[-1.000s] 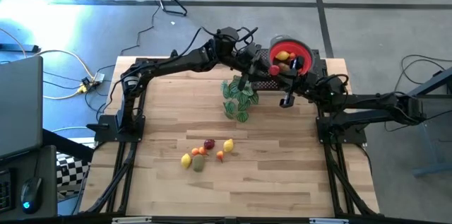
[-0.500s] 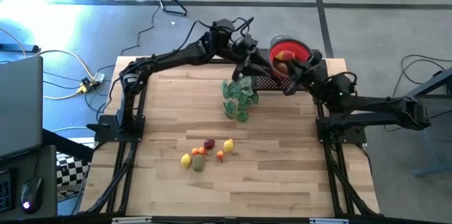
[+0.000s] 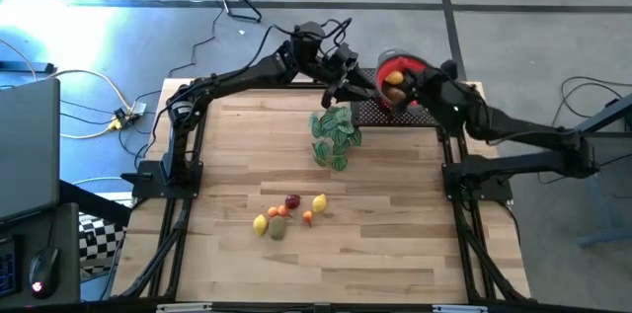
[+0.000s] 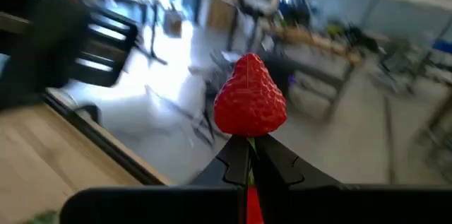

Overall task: Pick & Place Fruit
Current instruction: Put the strawberry into the red colander

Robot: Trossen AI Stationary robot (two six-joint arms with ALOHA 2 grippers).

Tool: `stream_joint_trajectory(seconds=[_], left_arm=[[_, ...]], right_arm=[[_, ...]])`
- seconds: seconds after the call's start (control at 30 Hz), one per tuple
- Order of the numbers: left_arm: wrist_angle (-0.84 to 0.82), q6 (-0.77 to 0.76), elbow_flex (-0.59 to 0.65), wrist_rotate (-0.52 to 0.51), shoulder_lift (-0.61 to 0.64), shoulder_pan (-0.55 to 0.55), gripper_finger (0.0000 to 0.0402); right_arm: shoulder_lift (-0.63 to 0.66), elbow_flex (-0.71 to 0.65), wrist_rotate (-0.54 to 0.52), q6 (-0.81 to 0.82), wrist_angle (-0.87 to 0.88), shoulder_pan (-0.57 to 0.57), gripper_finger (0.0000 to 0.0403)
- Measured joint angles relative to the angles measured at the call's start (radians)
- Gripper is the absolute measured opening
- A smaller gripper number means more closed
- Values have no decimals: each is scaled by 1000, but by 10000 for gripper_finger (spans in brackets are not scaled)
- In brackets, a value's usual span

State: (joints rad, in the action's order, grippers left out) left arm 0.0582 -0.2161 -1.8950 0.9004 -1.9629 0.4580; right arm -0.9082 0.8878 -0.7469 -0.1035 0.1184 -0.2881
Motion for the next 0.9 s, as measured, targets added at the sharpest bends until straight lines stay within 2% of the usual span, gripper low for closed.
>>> stream_joint_trajectory(seconds=[0.13, 0.23, 0.57, 0.9], left_arm=[[-3, -7, 0, 63, 0, 0, 220], [-2, -26, 0, 100, 0, 0, 220], [8, -26, 0, 133, 2, 0, 220], [9, -26, 0, 132, 2, 0, 220]], right_arm=[[-64, 137, -26, 106, 266, -51, 3], [-101, 178, 45, 165, 368, -107, 3], [-182, 186, 320, 293, 511, -343, 3], [-288, 186, 409, 347, 584, -449, 4]])
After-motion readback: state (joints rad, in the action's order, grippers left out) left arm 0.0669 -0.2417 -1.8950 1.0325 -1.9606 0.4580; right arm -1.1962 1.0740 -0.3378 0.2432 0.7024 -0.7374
